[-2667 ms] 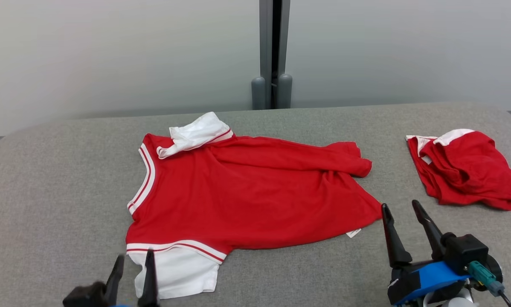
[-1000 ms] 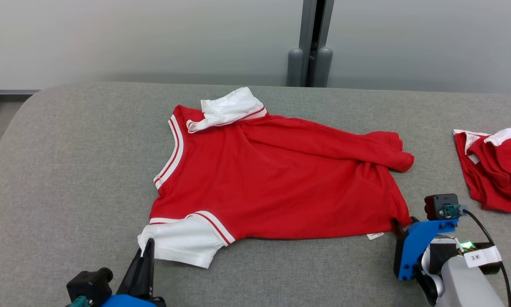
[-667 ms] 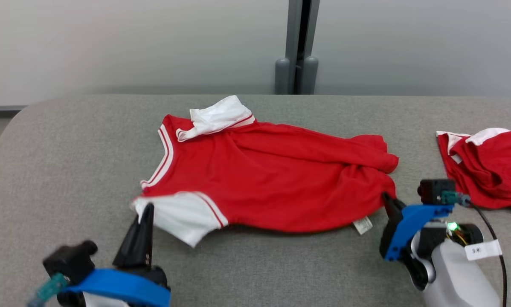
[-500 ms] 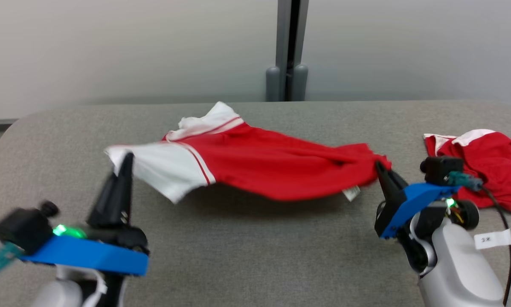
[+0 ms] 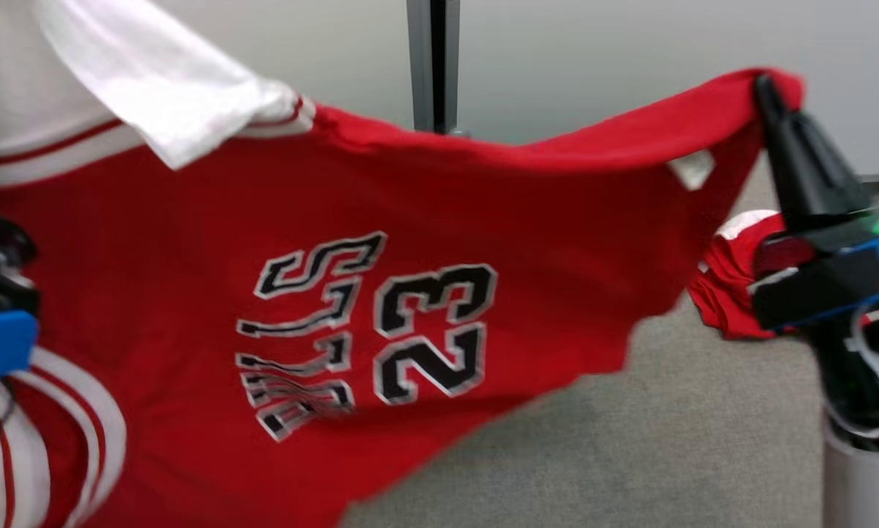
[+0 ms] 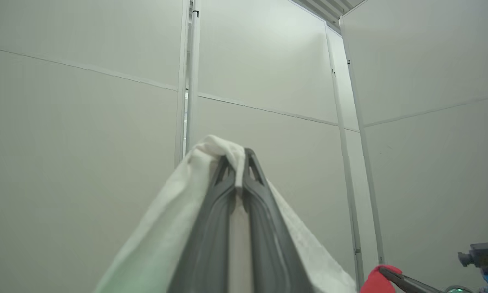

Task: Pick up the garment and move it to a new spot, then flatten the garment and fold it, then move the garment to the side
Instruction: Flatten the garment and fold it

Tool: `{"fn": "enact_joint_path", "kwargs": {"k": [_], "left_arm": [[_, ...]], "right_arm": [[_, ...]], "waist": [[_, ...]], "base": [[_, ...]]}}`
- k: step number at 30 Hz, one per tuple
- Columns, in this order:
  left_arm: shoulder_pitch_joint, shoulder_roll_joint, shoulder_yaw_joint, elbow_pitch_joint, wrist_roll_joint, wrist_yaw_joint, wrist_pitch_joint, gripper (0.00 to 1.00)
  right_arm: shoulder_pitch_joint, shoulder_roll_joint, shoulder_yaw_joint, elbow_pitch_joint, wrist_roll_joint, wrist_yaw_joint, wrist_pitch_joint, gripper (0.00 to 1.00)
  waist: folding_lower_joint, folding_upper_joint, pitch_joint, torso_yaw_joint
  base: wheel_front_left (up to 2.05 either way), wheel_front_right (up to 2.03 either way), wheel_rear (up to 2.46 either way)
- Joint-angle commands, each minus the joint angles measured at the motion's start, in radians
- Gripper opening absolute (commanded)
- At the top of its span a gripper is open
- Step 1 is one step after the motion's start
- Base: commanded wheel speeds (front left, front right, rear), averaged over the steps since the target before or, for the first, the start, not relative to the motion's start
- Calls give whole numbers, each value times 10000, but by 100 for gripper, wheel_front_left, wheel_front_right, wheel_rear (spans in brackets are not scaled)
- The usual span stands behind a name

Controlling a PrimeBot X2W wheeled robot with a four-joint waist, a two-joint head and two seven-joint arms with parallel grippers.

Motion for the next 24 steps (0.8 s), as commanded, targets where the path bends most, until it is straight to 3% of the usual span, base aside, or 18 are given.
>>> {"fn": "enact_joint_path", "kwargs": {"k": [1, 6, 11, 17, 20, 24], "left_arm": [[-486, 204, 50, -98, -19, 74, 294, 0], [-1993, 640, -25, 32, -179, 76, 1203, 0], [-3163, 565, -346, 935, -426, 34, 1751, 0], [-4933, 452, -925, 2704, -41, -358, 1935, 0], [-6192, 388, -1362, 3929, 503, -743, 1869, 0], [-8045, -144, -1719, 5742, 995, -966, 1585, 0]], "right_arm": [[161, -14, -162, -648, -8, 1, 297, 0], [-66, -12, -693, -2529, -286, 1, 1334, 0], [-597, -154, -973, -2872, -768, 1, 1799, 0], [-2332, -214, -833, -1445, -1128, 1, 1556, 0], [-3807, -116, -760, -130, -1346, 1, 1217, 0], [-5880, -57, -674, 1719, -2020, 2, 619, 0]], "waist": [[1, -1, 76, -55], [1, -1, 546, -214], [1, -1, 1426, -244], [1, -1, 2763, -260], [1, -1, 3319, -320], [1, -1, 3904, -249]], "base": [[0, 0, 0], [0, 0, 0], [0, 0, 0], [0, 0, 0], [0, 0, 0], [0, 0, 0]]}}
